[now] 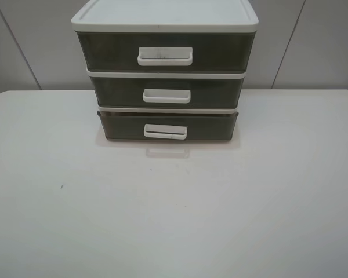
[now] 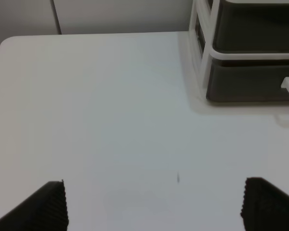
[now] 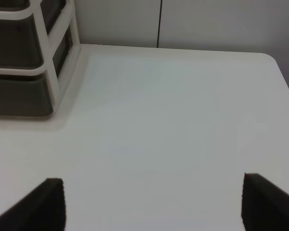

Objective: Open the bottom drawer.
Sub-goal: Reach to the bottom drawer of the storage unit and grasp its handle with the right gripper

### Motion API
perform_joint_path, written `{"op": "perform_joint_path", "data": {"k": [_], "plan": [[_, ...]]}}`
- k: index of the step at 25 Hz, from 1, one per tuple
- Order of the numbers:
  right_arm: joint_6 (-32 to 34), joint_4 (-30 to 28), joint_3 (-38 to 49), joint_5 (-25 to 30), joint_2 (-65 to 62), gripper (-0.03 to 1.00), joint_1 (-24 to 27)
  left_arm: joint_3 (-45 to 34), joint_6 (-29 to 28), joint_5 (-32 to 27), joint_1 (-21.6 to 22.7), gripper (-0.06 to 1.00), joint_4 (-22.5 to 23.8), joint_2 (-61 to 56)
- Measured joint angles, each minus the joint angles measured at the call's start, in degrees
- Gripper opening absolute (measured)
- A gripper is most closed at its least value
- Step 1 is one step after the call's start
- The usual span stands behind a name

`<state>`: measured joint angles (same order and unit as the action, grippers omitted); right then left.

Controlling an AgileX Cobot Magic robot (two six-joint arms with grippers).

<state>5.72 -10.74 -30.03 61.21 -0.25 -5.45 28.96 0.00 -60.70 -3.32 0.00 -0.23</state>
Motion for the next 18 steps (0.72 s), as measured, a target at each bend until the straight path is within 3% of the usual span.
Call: {"op": "perform_joint_path", "data": {"k": [14,18], "plan": [[0.0,0.0,0.0,0.0,0.4,0.73,-0.1,0.0,0.0,0.0,0.0,0.74,0.0,0.0],[0.0,0.0,0.0,0.1,7.4,0.73,-0.1,0.0,0.0,0.0,0.0,0.74,0.0,0.0]]}}
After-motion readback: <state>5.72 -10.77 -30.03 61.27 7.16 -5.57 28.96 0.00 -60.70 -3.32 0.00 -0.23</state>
